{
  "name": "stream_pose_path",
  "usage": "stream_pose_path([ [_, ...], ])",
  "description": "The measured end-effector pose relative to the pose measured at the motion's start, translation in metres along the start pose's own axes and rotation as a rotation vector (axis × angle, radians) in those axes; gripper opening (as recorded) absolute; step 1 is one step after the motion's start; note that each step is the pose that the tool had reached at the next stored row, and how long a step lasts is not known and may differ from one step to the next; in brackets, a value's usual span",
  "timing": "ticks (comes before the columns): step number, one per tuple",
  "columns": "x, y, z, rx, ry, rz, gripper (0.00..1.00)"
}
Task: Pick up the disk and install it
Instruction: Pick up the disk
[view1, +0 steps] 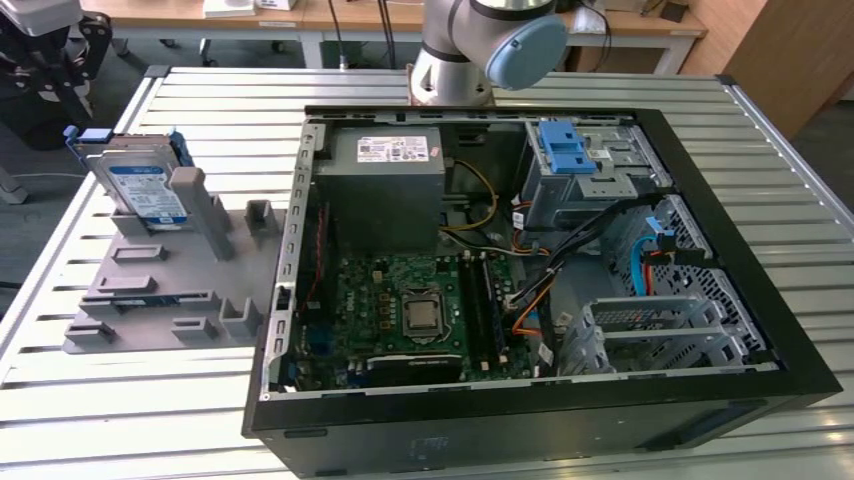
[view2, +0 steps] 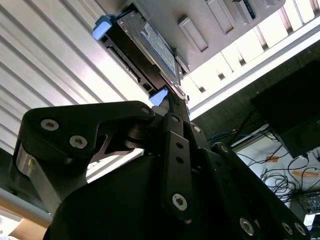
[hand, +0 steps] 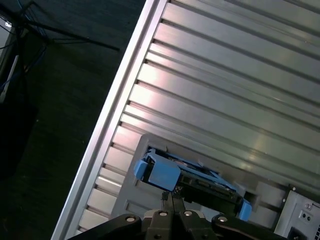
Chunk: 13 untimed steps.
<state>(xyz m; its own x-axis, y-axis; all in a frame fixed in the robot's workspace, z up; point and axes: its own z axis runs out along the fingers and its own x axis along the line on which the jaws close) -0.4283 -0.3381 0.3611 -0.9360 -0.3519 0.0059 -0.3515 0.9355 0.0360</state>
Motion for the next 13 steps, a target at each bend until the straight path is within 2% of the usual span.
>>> stream_pose_path([
  [13, 0.0, 0.0, 0.0, 0.0003, 0.0015, -0.044, 0.11],
])
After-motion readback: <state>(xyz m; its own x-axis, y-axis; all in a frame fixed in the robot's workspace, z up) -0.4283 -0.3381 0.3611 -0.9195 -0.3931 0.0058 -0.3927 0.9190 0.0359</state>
